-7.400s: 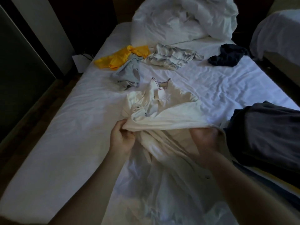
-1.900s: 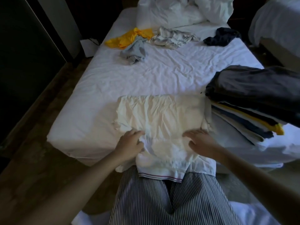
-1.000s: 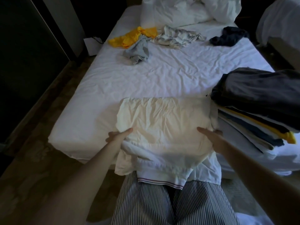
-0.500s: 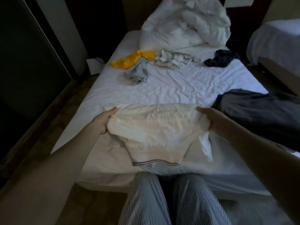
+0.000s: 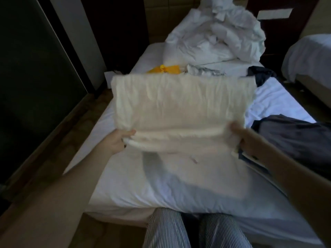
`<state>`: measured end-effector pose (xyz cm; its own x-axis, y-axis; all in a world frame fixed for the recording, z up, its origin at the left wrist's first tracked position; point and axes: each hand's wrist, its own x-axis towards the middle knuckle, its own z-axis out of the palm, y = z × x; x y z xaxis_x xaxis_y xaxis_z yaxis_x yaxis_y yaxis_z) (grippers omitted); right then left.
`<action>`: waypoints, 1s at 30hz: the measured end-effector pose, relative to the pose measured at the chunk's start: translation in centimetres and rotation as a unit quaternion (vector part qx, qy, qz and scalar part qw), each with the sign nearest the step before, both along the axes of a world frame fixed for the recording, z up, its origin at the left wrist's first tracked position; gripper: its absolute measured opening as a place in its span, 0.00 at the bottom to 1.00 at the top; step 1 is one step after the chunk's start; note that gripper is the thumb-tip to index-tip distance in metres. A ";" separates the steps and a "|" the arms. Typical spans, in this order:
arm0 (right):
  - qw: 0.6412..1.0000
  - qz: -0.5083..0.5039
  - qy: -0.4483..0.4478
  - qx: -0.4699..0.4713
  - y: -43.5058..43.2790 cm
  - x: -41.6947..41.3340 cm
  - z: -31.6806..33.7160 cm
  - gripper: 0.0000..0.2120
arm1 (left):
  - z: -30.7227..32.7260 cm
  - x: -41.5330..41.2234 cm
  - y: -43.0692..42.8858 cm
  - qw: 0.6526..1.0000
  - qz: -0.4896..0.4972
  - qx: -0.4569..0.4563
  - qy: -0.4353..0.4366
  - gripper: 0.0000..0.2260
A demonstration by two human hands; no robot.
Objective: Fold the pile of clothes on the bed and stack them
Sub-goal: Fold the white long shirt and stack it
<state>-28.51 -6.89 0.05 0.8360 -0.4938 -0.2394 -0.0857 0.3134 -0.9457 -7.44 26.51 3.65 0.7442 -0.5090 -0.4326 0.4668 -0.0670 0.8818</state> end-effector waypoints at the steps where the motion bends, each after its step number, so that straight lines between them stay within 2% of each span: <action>1: 0.999 0.002 0.034 0.020 0.4 -1.4 -2.7 0.15 | -1.6 -1.2 0.9 0.998 -0.014 0.066 -0.008 0.08; 3: 0.991 0.000 0.120 0.061 1.8 -4.5 -7.0 0.07 | -5.2 -3.3 3.2 0.986 -0.023 0.165 0.002 0.05; 4: 0.983 0.017 0.170 0.064 2.7 -6.2 -8.8 0.08 | -6.8 -4.4 4.3 0.982 -0.030 0.182 0.029 0.06; 5: 0.975 0.035 0.209 0.061 3.4 -7.4 -10.3 0.12 | -8.4 -5.2 5.3 0.979 -0.043 0.192 0.055 0.07; 7: 0.965 0.031 0.259 0.035 4.6 -8.6 -11.0 0.29 | -10.4 -6.1 6.6 0.973 -0.052 0.207 0.090 0.12; 8: 0.964 0.021 0.261 0.035 4.7 -8.6 -10.7 0.30 | -10.8 -6.1 6.8 0.972 -0.041 0.209 0.097 0.13; 10: 0.963 0.013 0.265 0.052 4.5 -7.9 -9.2 0.19 | -10.6 -5.5 6.7 0.974 -0.011 0.203 0.101 0.15; 14: 0.961 0.014 0.275 0.037 3.8 -6.3 -7.3 0.22 | -9.6 -4.1 5.3 0.983 0.026 0.154 0.093 0.16; 16: 0.968 -0.020 0.247 0.049 3.7 -5.6 -7.4 0.19 | -9.9 -3.4 4.6 0.986 0.052 0.134 0.079 0.19; 18: 0.970 -0.045 0.231 0.054 4.1 -5.9 -7.8 0.15 | -10.4 -3.5 4.5 0.986 0.084 0.128 0.060 0.17; 21: 0.942 -0.064 0.329 -0.029 5.2 -7.1 -9.8 0.18 | -12.6 -4.6 5.3 0.970 0.103 0.218 0.032 0.22; 23: 0.924 -0.092 0.360 -0.091 6.5 -7.2 -10.5 0.20 | -13.6 -5.5 5.2 0.955 0.101 0.280 0.006 0.26; 24: 0.910 -0.106 0.371 -0.153 7.0 -6.7 -10.6 0.21 | -13.5 -5.8 4.7 0.939 0.108 0.324 -0.035 0.26; 25: 0.878 -0.120 0.391 -0.247 7.6 -5.9 -10.2 0.23 | -13.0 -5.9 4.1 0.911 0.119 0.383 -0.101 0.27; 27: 0.808 -0.139 0.377 -0.432 8.9 -4.2 -8.8 0.27 | -12.3 -5.7 2.8 0.834 0.117 0.440 -0.310 0.25; 28: 0.793 -0.122 0.340 -0.491 9.6 -3.3 -8.0 0.30 | -12.1 -6.0 1.9 0.798 0.093 0.423 -0.418 0.24; 30: 0.750 -0.013 0.275 -0.601 11.5 -1.3 -6.6 0.37 | -12.1 -7.4 -0.7 0.747 -0.001 0.366 -0.554 0.27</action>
<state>-29.81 4.58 -6.53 0.7599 -0.6443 0.0860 -0.5759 -0.7287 -0.3706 -14.80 25.80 -8.45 0.8512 -0.4401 0.2859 -0.5248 -0.7211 0.4523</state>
